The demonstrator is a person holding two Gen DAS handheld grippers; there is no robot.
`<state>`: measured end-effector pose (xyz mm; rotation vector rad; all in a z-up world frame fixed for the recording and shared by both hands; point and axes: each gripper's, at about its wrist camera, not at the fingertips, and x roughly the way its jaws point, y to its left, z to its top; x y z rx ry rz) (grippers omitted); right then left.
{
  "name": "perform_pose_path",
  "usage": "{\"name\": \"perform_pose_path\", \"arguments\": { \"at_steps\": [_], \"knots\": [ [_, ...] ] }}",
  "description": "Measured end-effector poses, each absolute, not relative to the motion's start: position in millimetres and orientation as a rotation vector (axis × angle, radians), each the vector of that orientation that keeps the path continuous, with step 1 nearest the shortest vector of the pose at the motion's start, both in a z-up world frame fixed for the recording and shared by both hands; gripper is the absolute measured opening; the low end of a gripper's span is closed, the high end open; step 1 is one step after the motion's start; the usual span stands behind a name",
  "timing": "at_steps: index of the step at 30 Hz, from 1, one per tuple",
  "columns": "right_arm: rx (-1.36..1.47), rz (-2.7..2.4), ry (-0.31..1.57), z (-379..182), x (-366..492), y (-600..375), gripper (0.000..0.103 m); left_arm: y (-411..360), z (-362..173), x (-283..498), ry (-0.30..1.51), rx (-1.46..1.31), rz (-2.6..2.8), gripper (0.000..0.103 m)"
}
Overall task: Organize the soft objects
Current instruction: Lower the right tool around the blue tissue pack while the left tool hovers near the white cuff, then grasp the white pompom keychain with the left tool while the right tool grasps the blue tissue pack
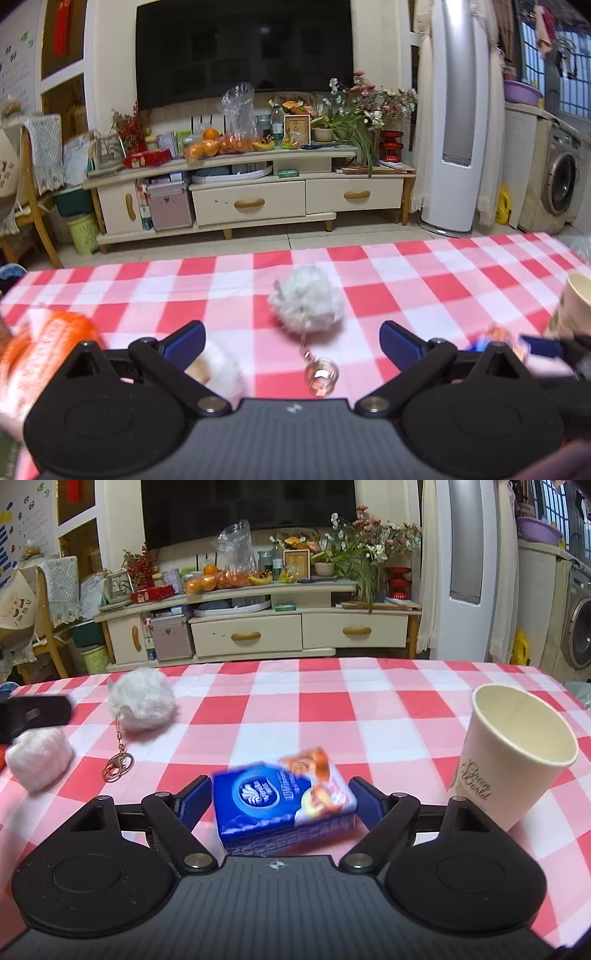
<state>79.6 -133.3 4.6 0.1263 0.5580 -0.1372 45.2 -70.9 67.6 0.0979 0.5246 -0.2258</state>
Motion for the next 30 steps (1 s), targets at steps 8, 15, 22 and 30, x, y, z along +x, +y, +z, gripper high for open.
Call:
{"name": "perform_pose_path", "arguments": {
  "at_steps": [8,15,22,30],
  "knots": [
    [0.154,-0.120,0.568,3,82,-137,0.103,-92,50,100,0.547,0.055,-0.199,0.100],
    [0.162,-0.107,0.577,3,83,-137,0.103,-98,31,137,0.596,0.027,-0.154,0.092],
    [0.152,-0.099,0.586,2,86,-137,0.098,-101,20,150,0.644,-0.012,-0.151,0.052],
    [0.105,-0.084,0.552,6,83,-129,0.091,-100,16,140,0.663,-0.027,-0.188,0.043]
  ]
}}
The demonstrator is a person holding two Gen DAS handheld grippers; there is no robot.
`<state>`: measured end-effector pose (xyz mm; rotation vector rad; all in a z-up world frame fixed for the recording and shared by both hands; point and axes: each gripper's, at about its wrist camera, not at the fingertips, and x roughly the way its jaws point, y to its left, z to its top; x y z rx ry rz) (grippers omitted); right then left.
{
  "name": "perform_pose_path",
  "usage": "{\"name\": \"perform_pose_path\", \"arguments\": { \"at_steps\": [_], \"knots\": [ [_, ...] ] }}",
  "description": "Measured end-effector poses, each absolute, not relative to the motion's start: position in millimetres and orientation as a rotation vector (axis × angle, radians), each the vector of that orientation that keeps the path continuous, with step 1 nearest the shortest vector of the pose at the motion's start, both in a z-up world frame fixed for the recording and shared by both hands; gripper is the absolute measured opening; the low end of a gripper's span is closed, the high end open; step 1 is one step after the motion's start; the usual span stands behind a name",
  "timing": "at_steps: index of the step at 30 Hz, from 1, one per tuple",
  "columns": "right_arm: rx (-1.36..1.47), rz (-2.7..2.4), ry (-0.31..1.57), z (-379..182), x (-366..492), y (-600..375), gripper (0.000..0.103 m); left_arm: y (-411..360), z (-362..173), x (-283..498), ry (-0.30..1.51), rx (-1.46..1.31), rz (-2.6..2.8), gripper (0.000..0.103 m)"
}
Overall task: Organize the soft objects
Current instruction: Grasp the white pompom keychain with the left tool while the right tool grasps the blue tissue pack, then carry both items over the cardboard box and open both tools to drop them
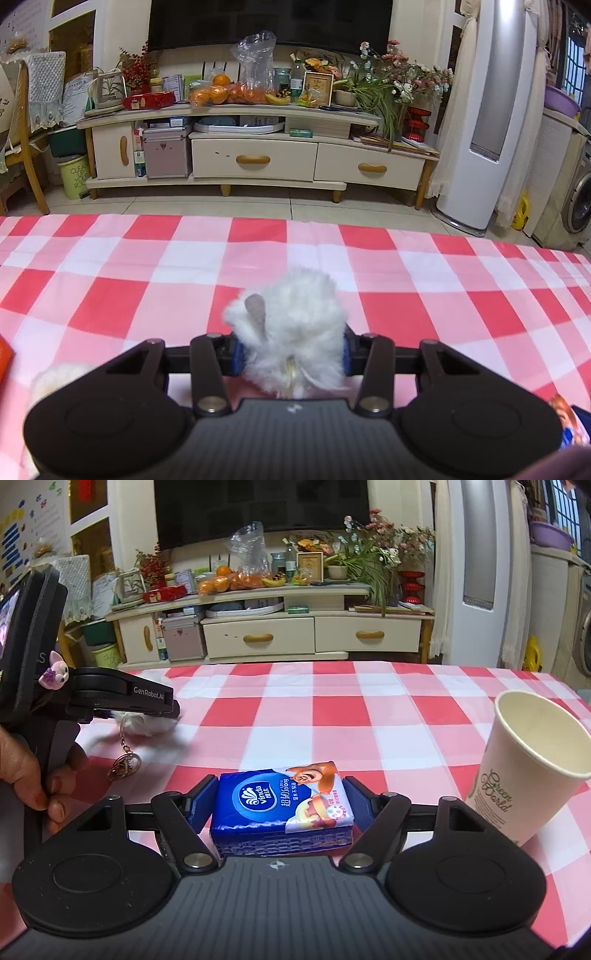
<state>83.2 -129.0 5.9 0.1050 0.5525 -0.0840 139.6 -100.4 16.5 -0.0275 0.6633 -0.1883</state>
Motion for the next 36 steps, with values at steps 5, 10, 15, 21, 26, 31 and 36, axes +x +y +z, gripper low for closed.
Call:
{"name": "perform_pose_path", "arguments": {
  "at_steps": [5,10,15,21,26,31,36],
  "knots": [
    [0.089,-0.073,0.547,7,84,-125,0.091,-94,23,121,0.657,-0.025,-0.201,0.043],
    [0.109,-0.065,0.540,9,84,-127,0.091,-84,35,94,0.645,-0.018,-0.222,0.043],
    [0.135,-0.049,0.529,12,82,-125,0.091,-66,47,66,0.637,-0.024,-0.234,0.043],
    [0.144,-0.014,0.523,15,77,-116,0.091,-40,51,33,0.638,-0.011,-0.216,0.043],
    [0.149,0.009,0.522,18,73,-107,0.091,-21,59,9,0.647,-0.007,-0.204,0.043],
    [0.148,0.035,0.527,19,69,-92,0.091,-5,69,-10,0.649,-0.002,-0.196,0.043],
    [0.130,0.055,0.541,18,63,-74,0.091,8,73,-26,0.642,0.020,-0.177,0.043]
  ]
}}
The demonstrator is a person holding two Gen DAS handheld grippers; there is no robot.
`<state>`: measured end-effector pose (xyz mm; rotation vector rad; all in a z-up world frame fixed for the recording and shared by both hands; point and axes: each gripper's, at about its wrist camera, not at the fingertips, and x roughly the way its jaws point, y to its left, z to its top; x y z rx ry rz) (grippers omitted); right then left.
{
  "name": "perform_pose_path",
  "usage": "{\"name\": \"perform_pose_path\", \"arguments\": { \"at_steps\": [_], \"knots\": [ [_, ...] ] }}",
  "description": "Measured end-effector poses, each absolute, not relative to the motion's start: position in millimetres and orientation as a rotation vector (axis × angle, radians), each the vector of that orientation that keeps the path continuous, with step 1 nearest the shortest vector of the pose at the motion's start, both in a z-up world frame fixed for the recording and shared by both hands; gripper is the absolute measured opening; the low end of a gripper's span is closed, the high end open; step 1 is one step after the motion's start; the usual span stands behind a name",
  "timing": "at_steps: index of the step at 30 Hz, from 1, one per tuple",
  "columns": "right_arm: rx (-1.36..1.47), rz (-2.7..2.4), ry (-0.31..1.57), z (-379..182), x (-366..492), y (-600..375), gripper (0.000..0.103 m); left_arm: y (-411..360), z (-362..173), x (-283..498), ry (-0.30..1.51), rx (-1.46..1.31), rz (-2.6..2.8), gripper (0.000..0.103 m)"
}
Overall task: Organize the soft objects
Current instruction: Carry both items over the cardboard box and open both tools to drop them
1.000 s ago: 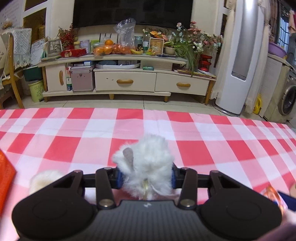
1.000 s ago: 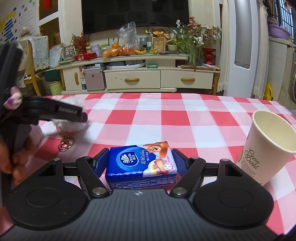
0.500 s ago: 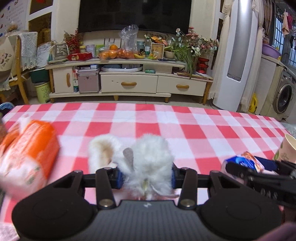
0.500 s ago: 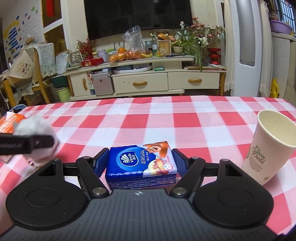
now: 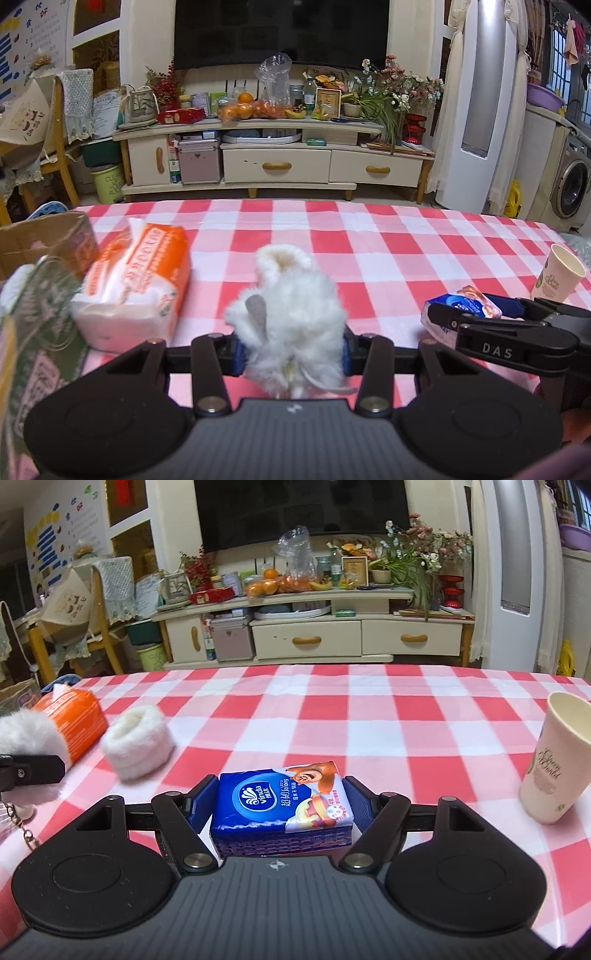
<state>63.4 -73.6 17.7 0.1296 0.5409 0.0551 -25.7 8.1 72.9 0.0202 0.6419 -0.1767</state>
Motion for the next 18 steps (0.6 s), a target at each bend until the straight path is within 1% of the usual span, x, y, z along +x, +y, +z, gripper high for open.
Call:
{"name": "perform_pose_path", "arguments": {
  "at_steps": [10,18],
  "knots": [
    [0.208,0.047,0.546,20,48,-67,0.091,34,82,-49,0.608,0.048,-0.151,0.043],
    [0.183,0.040,0.557,23,27,-52,0.091,45,90,-59,0.570,0.081,-0.142,0.043]
  ]
}}
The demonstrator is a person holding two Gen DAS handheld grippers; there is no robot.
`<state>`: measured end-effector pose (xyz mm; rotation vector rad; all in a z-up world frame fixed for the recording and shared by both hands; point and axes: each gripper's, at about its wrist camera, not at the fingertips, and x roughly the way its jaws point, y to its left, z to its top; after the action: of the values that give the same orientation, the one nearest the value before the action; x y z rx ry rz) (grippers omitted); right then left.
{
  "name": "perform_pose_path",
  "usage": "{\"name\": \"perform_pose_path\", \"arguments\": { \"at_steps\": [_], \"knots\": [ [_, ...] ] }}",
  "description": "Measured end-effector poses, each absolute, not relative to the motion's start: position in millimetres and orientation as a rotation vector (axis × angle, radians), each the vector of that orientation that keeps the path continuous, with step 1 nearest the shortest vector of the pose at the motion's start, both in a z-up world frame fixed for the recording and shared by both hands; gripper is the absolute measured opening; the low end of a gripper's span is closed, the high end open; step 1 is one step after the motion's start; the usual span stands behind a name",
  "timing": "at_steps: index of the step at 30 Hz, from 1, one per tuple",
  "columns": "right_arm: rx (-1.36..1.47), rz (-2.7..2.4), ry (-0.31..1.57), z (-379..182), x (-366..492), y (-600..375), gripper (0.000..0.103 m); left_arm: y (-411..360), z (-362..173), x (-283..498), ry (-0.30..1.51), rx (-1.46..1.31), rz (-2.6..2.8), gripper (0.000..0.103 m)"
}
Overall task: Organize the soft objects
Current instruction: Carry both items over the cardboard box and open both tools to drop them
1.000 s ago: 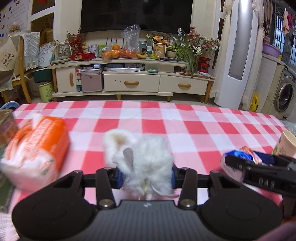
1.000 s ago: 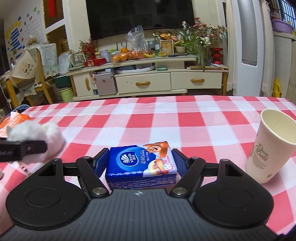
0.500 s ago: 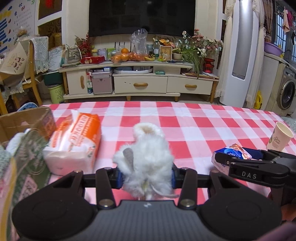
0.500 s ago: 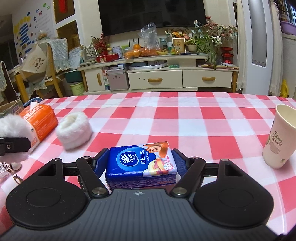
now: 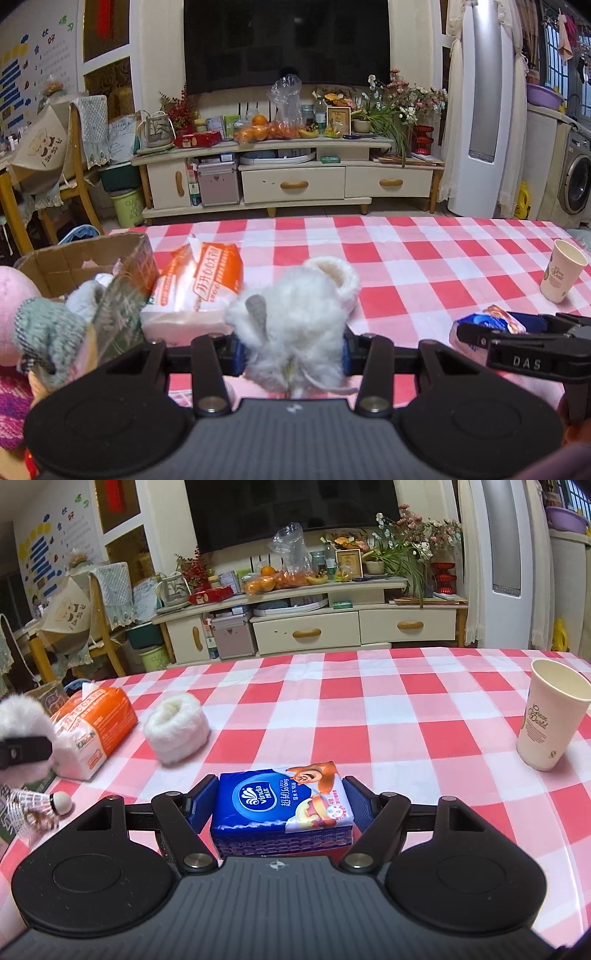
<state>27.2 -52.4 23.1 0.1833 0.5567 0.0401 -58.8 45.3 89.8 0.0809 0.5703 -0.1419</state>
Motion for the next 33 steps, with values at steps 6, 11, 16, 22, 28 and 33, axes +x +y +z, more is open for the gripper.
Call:
{"name": "perform_pose_path", "arguments": {
  "at_steps": [6,11,16,22,28,33],
  "knots": [
    [0.177,0.043,0.574,27,14,-43,0.091,56,98,-64,0.551,0.081,-0.142,0.043],
    [0.170,0.046,0.568,35,6,-36,0.091,63,106,-69,0.526,0.089,-0.144,0.043],
    [0.140,0.047,0.568,42,-2,-26,0.091,72,113,-73,0.509,0.091,-0.144,0.043],
    [0.119,0.071,0.567,50,-9,-11,0.091,87,122,-79,0.484,0.082,-0.135,0.043],
    [0.095,0.109,0.551,63,-13,9,0.091,103,130,-85,0.462,0.066,-0.125,0.043],
    [0.080,0.145,0.537,76,-12,27,0.091,117,136,-87,0.450,0.040,-0.117,0.043]
  ]
}}
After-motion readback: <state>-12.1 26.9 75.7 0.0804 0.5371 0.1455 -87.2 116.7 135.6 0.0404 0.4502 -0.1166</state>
